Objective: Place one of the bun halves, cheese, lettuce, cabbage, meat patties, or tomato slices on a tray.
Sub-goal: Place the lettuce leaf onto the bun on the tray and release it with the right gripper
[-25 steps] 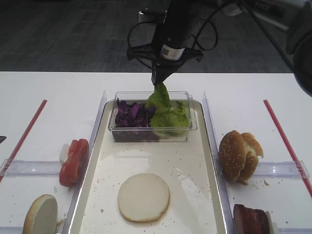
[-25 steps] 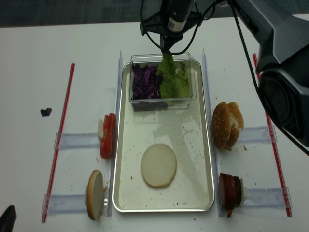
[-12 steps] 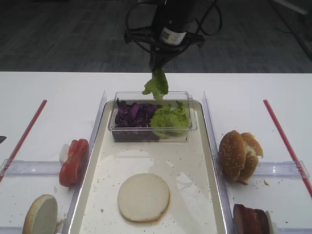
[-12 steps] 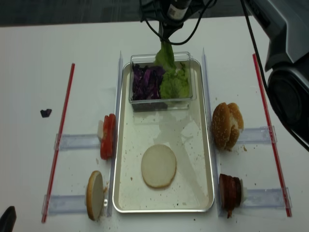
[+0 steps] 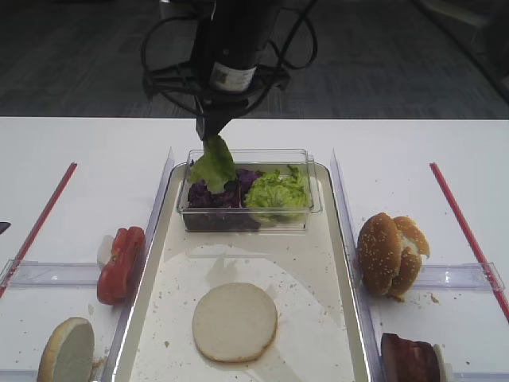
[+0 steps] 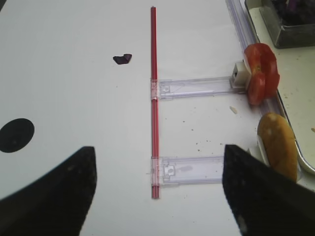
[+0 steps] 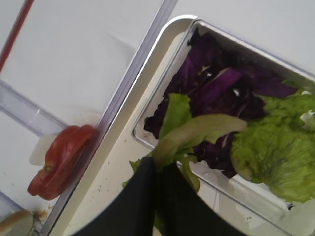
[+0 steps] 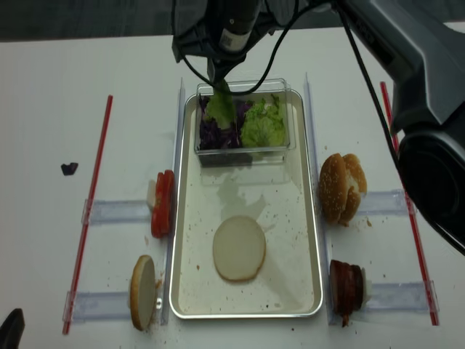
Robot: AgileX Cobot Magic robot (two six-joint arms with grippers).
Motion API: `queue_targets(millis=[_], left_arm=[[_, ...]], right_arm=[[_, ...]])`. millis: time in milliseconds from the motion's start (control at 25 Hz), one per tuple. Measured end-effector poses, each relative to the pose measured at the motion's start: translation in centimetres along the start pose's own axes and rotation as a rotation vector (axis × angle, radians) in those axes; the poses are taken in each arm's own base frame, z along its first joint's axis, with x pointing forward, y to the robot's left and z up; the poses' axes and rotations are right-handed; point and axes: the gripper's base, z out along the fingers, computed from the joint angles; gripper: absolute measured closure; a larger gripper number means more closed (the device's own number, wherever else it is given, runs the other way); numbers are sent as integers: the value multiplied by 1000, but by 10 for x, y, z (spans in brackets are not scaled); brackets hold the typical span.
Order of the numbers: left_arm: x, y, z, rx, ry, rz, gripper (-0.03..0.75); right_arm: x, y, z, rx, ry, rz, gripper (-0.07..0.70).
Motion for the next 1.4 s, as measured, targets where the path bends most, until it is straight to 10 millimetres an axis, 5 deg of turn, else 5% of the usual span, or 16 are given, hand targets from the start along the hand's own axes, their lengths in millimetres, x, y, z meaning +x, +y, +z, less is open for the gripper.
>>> queue_targets(millis=[640,1000,1400], left_arm=[[0,0,0,0,0,0,224],[0,0,0,0,0,0,224],[0,0,0,0,0,0,224]], right_arm=[[33,69,27,-28,108,-145,571],[37,74,27,-45,116,-146,571],[69,64,21,-22,213,-133,572]])
